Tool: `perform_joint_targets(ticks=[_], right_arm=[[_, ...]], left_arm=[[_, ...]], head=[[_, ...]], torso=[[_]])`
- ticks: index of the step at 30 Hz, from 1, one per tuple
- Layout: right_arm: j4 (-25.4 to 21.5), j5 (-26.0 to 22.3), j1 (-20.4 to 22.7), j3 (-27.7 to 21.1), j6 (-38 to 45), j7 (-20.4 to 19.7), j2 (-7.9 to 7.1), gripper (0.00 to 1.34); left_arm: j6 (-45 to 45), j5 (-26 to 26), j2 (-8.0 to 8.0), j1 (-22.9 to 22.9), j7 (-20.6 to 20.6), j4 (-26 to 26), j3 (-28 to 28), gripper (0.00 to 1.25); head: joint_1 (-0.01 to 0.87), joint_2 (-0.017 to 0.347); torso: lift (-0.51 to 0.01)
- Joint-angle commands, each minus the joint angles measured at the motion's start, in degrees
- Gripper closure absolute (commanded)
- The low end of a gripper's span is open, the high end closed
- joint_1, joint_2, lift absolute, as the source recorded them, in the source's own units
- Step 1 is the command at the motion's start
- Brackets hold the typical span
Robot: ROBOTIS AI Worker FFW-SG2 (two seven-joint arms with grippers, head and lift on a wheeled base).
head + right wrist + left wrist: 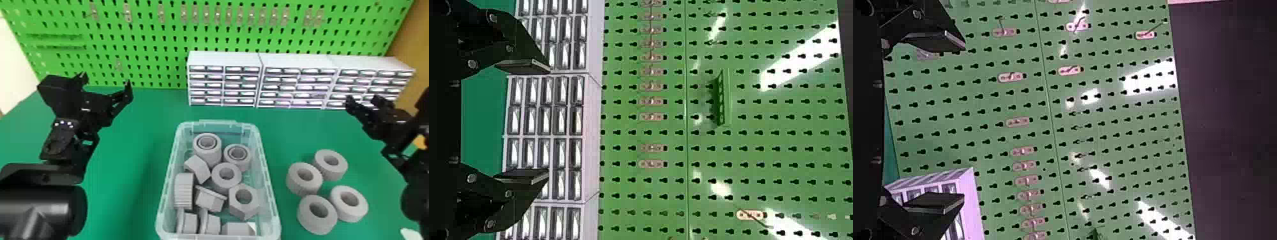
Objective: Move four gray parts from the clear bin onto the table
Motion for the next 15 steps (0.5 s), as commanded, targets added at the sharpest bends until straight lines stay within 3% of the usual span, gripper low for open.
perform_joint_targets(ticks=[1, 15], right_arm=[[0.0, -0.04, 0.02, 0.01, 0.0, 0.0, 0.01, 0.52], [0.0, -0.04, -0.07, 0.18, 0.0, 0.0, 0.01, 0.52]], left_arm=[[0.0, 0.0, 0.0, -0.01, -0.01, -0.03, 0.0, 0.21], [0.0, 0.0, 0.0, -0.01, 0.08, -0.03, 0.0, 0.21]], head=[[0.678, 0.034], [0.678, 0.034]], torso=[[-0.05], [-0.05]])
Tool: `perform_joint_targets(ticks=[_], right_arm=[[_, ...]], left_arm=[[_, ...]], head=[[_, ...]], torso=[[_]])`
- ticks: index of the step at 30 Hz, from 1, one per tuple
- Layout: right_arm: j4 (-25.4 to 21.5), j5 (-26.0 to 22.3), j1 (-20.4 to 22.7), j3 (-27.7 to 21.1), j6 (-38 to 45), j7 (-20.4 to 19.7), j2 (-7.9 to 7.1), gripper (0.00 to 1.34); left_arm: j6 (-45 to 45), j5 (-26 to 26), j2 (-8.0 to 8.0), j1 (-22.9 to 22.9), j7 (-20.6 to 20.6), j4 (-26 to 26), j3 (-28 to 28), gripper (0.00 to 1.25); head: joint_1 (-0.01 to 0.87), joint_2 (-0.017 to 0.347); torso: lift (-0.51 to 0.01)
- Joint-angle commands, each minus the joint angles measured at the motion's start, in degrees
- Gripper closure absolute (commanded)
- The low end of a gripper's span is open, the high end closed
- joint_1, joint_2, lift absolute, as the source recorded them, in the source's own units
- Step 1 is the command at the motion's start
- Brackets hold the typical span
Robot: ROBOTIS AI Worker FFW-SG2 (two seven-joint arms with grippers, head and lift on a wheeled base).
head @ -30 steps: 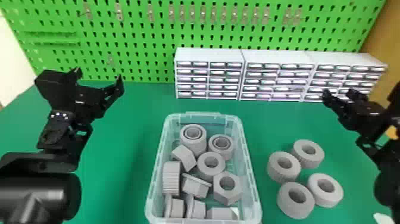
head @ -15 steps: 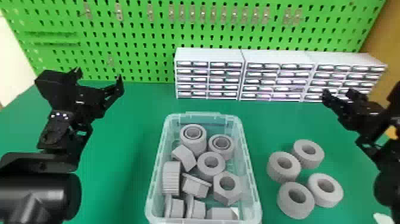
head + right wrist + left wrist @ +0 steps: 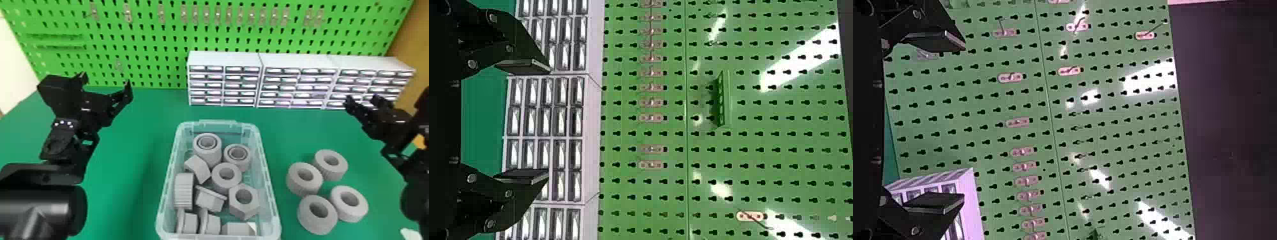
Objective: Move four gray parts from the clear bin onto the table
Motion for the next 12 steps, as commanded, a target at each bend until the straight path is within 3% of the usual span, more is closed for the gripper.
perform_joint_targets(ticks=[1, 12], right_arm=[[0.0, -0.03, 0.01, 0.03, 0.0, 0.0, 0.01, 0.52], [0.0, -0.11, -0.07, 0.21, 0.0, 0.0, -0.07, 0.52]], left_arm=[[0.0, 0.0, 0.0, 0.0, 0.0, -0.02, 0.0, 0.21], [0.0, -0.18, 0.0, 0.0, 0.0, 0.07, -0.09, 0.21]], head=[[0.678, 0.034], [0.678, 0.034]], torso=[[-0.05], [-0.05]])
